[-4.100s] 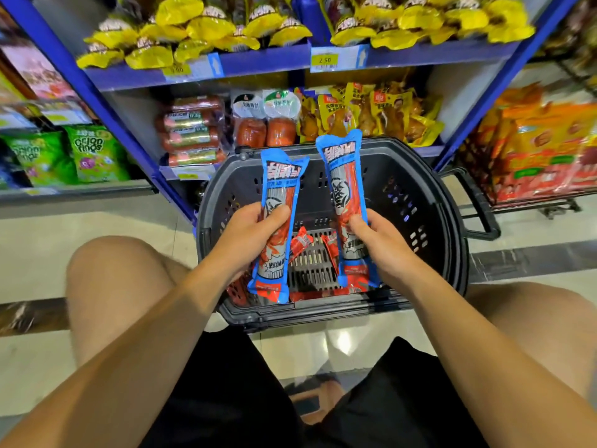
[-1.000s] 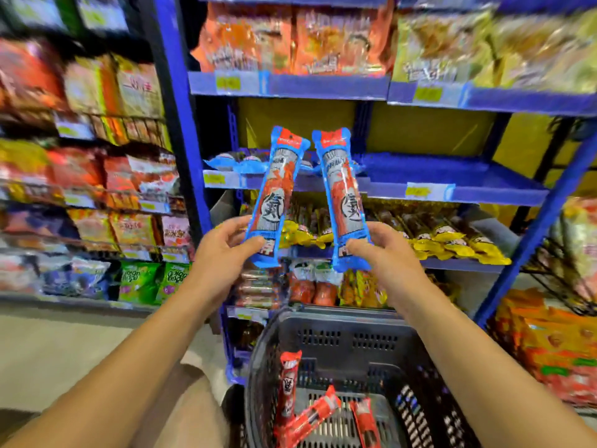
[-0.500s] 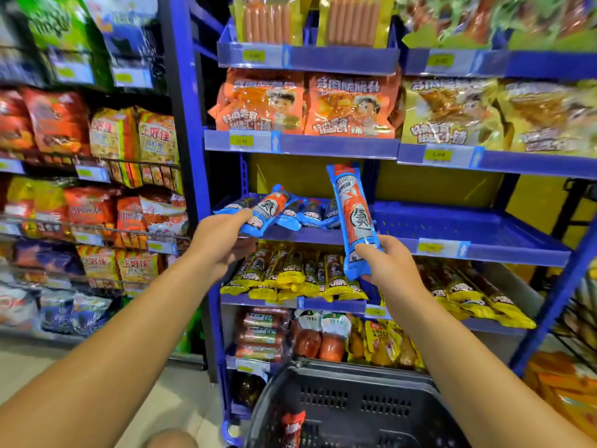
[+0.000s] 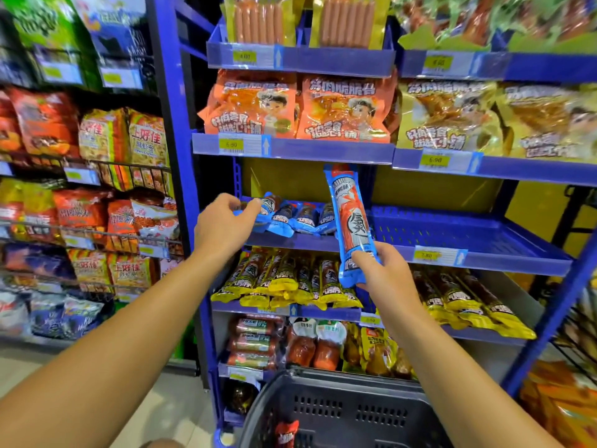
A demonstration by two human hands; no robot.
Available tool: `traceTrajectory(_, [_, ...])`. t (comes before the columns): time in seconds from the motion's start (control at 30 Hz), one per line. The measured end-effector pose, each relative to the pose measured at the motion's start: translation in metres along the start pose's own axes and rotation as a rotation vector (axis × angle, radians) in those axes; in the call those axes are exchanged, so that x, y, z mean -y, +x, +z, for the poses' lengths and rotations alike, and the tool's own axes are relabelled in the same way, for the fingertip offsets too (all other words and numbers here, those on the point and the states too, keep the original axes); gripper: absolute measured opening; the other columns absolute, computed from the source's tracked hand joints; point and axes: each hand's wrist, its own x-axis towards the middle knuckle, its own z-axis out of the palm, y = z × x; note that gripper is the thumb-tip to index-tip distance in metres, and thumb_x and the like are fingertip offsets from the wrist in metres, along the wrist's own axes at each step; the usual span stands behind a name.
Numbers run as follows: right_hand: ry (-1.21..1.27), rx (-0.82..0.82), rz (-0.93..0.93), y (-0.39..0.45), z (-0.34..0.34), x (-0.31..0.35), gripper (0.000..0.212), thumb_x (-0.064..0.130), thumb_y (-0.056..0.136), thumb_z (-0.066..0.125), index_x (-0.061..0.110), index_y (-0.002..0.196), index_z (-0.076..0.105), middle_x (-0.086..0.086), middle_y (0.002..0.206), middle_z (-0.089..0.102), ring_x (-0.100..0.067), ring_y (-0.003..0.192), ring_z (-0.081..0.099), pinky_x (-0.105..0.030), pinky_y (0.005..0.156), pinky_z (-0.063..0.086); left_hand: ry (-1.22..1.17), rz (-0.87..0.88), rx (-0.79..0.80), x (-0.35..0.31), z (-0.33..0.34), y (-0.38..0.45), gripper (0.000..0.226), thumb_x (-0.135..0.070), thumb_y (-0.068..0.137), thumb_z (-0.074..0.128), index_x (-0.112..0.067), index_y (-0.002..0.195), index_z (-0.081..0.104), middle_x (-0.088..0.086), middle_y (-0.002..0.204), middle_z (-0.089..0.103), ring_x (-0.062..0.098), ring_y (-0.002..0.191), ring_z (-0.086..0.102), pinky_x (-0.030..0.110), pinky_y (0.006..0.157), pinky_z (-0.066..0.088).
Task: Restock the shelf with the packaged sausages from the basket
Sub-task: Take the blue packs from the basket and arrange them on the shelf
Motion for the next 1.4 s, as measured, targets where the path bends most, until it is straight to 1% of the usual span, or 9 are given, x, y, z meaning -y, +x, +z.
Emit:
traceTrajectory(0.1, [0.006,0.0,0.007,0.0,0.001,-0.003,0.018,0.027,0.093,0.06,0.028,0.11,0.055,0.004,0.108,0.063,-0.018,0.098,0.065,-0.048,0.085,0.057,0.177,0.398,0.08,0.013,-0.004,0.008,0.059,-0.059,0.08,0.052,-0.026,0.129,0.058,0.003,0.126,0.058,0.024,0.117,0.051,0.04,0.094,0.044])
traceTrajectory(0.17, [0.019,-0.002,0.02,0.0,0.002,-0.003,0.02,0.027,0.094,0.06,0.026,0.113,0.055,0.003,0.108,0.063,-0.018,0.099,0.065,-0.047,0.085,0.058,0.304,0.489,0.188,0.017,-0.001,0.016,0.06,-0.056,0.079,0.052,-0.029,0.133,0.055,0.001,0.13,0.058,0.026,0.119,0.051,0.044,0.098,0.045])
traceTrajectory(0.3, [0.06,-0.006,0.05,0.001,0.003,-0.004,0.02,0.026,0.096,0.059,0.024,0.115,0.055,0.003,0.109,0.063,-0.015,0.098,0.065,-0.041,0.082,0.058,0.446,0.479,0.195,0.009,0.01,0.021,0.051,-0.042,0.085,0.063,-0.03,0.135,0.054,0.003,0.131,0.058,0.029,0.116,0.051,0.046,0.094,0.047])
traceTrajectory(0.67, [-0.076,0.004,-0.008,0.006,0.0,0.005,0.027,0.034,0.094,0.059,0.028,0.119,0.052,0.01,0.115,0.059,-0.009,0.098,0.064,-0.028,0.071,0.055,0.501,0.44,0.235,0.007,0.027,0.037,0.051,-0.052,0.091,0.052,-0.032,0.138,0.049,0.002,0.134,0.058,0.031,0.123,0.046,0.048,0.096,0.045])
traceTrajectory(0.8, [-0.147,-0.012,-0.027,0.007,0.003,0.009,0.024,0.033,0.095,0.057,0.029,0.117,0.05,0.01,0.111,0.059,-0.008,0.092,0.065,-0.03,0.068,0.056,0.477,0.472,0.261,0.012,0.028,0.043,0.049,-0.046,0.094,0.05,-0.029,0.139,0.048,0.004,0.136,0.056,0.03,0.123,0.046,0.047,0.099,0.044])
traceTrajectory(0.97, [-0.27,-0.013,-0.133,0.002,0.011,0.019,0.033,0.035,0.096,0.056,0.039,0.123,0.038,0.017,0.102,0.055,0.002,0.071,0.063,-0.012,0.047,0.043,0.47,0.485,0.286,0.014,0.029,0.046,0.052,-0.045,0.094,0.052,-0.027,0.142,0.046,0.006,0.137,0.054,0.031,0.126,0.044,0.046,0.102,0.041])
traceTrajectory(1.13, [-0.424,-0.035,-0.205,0.018,0.029,0.033,0.024,0.042,0.098,0.048,0.047,0.121,0.048,0.02,0.097,0.06,-0.007,0.076,0.061,-0.031,0.061,0.047,0.419,0.526,0.289,0.023,0.024,0.047,0.056,-0.048,0.091,0.054,-0.025,0.141,0.048,0.003,0.135,0.057,0.029,0.125,0.047,0.047,0.103,0.042])
traceTrajectory(1.3, [-0.766,-0.046,-0.225,0.063,0.05,0.045,0.04,0.052,0.099,0.038,0.038,0.131,0.057,0.005,0.119,0.065,-0.024,0.107,0.057,-0.033,0.076,0.04,0.404,0.565,0.282,0.029,0.02,0.044,0.063,-0.055,0.086,0.053,-0.025,0.141,0.048,0.001,0.137,0.056,0.029,0.126,0.047,0.046,0.104,0.042])
traceTrajectory(1.4, [-0.962,-0.045,-0.268,0.08,0.063,0.048,0.042,0.054,0.097,0.037,0.037,0.129,0.059,0.001,0.11,0.07,-0.028,0.104,0.058,-0.037,0.077,0.042,0.396,0.569,0.273,0.031,0.017,0.045,0.065,-0.057,0.082,0.05,-0.026,0.14,0.049,0.0,0.138,0.055,0.028,0.126,0.046,0.045,0.105,0.041])
